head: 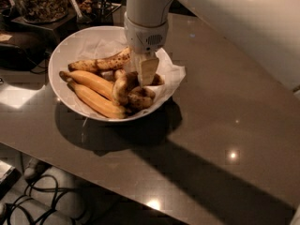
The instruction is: Pick banana from white bowl
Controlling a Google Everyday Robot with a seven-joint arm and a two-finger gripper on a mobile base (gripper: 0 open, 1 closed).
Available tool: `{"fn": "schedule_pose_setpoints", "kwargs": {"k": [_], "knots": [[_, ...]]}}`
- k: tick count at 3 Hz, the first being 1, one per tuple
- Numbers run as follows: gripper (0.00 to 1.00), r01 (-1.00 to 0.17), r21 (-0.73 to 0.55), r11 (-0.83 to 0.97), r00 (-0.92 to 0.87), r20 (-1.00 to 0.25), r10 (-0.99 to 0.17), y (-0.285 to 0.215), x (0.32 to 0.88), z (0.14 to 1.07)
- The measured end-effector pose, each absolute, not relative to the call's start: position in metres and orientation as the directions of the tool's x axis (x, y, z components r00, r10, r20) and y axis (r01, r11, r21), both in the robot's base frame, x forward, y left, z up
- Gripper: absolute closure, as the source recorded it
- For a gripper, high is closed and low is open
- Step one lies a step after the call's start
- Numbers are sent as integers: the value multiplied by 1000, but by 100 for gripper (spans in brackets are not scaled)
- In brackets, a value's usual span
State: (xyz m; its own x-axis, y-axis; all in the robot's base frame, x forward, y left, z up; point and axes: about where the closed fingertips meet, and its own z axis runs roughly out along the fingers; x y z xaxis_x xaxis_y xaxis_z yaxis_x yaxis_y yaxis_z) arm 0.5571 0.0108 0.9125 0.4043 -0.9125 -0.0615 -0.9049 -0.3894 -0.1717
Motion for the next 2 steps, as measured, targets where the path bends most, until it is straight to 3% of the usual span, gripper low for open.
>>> {"fn": "schedule_pose_setpoints", "kwargs": {"k": [2], "knots": [[100,-883,-212,-418,438,-52,-898,28,548,948]]}}
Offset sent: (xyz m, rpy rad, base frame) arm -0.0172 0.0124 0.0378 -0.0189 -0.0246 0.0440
